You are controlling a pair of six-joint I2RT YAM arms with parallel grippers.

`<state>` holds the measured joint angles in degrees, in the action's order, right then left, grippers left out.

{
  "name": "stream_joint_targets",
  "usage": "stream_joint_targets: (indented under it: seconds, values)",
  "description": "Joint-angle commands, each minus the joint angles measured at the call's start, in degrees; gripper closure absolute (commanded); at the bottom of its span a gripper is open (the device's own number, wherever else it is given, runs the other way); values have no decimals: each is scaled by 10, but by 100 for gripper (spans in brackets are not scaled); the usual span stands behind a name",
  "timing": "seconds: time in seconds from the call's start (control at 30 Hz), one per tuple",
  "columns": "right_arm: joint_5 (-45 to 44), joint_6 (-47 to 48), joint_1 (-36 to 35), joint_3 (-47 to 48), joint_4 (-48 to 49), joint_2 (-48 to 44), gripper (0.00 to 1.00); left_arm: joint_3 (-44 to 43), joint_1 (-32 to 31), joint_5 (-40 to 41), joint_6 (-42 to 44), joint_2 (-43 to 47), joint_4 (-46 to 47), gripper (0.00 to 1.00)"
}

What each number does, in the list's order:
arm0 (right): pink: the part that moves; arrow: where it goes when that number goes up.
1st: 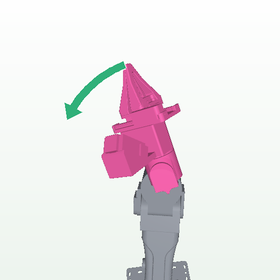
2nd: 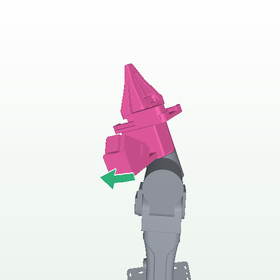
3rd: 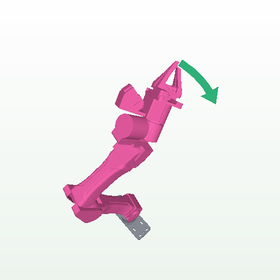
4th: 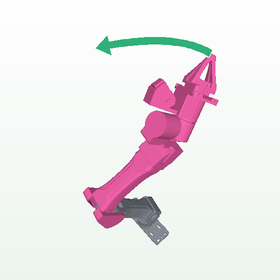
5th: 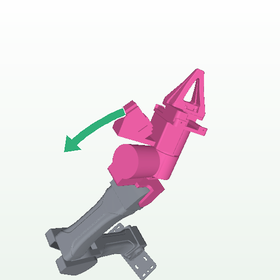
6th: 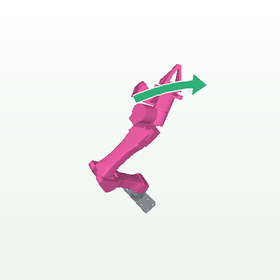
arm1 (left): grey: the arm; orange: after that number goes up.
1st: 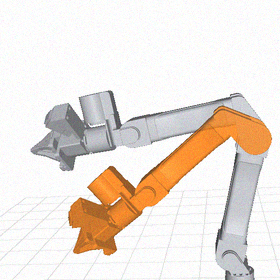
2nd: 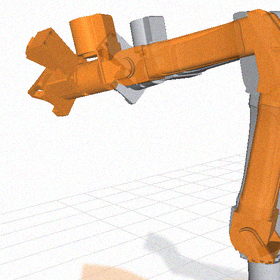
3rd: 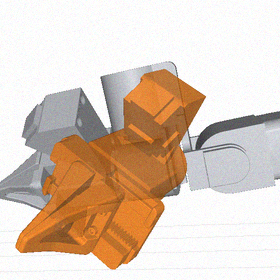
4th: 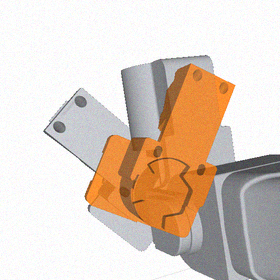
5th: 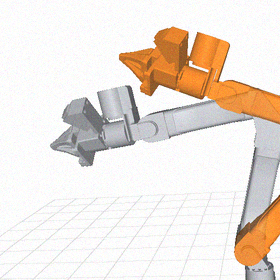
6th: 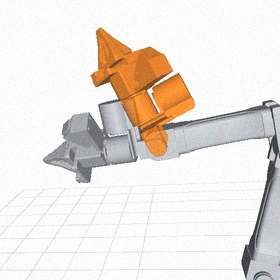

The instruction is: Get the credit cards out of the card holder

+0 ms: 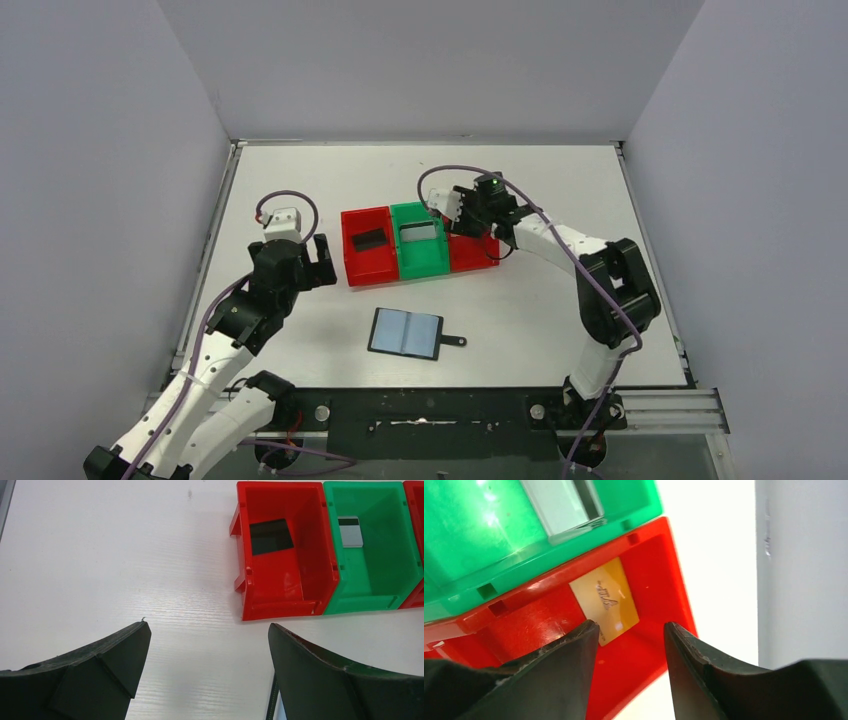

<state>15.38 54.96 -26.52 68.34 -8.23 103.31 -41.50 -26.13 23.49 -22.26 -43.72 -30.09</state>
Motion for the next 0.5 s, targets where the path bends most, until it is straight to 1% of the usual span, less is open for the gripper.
stream_joint_targets:
  seconds: [0.0, 0.03, 0.1, 0.17, 0.2, 0.23, 0.27, 0.3, 0.33, 0.37, 0.4, 0.47]
  values:
    - [-8, -124, 7, -9, 55, -74, 47, -6, 4, -7, 7, 1, 35, 10]
    - [-19, -162, 5, -16, 69, -91, 46, -6, 4, -9, 7, 1, 35, 10]
    - [-60, -272, -5, -27, 92, -129, 44, -7, 4, -10, 7, 0, 36, 10]
    - [-117, -403, -17, -35, 90, -160, 36, -7, 5, -10, 7, -1, 35, 10]
    - [-144, -481, -23, -32, 77, -172, 34, -7, 5, -9, 7, -3, 35, 10]
    - [-142, -571, -24, -26, 49, -180, 32, -7, 5, -8, 7, -3, 35, 10]
    - [-120, -657, -19, -14, 11, -182, 26, -7, 5, -6, 6, -4, 34, 10]
    - [-98, -725, -16, 0, -36, -178, 21, -8, 6, -2, 5, -5, 32, 10]
    - [-88, -789, -14, 12, -82, -169, 20, -9, 6, 2, 4, -6, 31, 10]
    - [-81, -835, -14, 19, -120, -160, 21, -9, 6, 6, 2, -5, 30, 10]
    - [-90, -878, -29, 9, -134, -160, 23, -10, 6, 10, 1, -6, 28, 10]
    - [-143, -957, -82, -42, -99, -189, 22, -11, 8, 24, -3, -6, 25, 10]
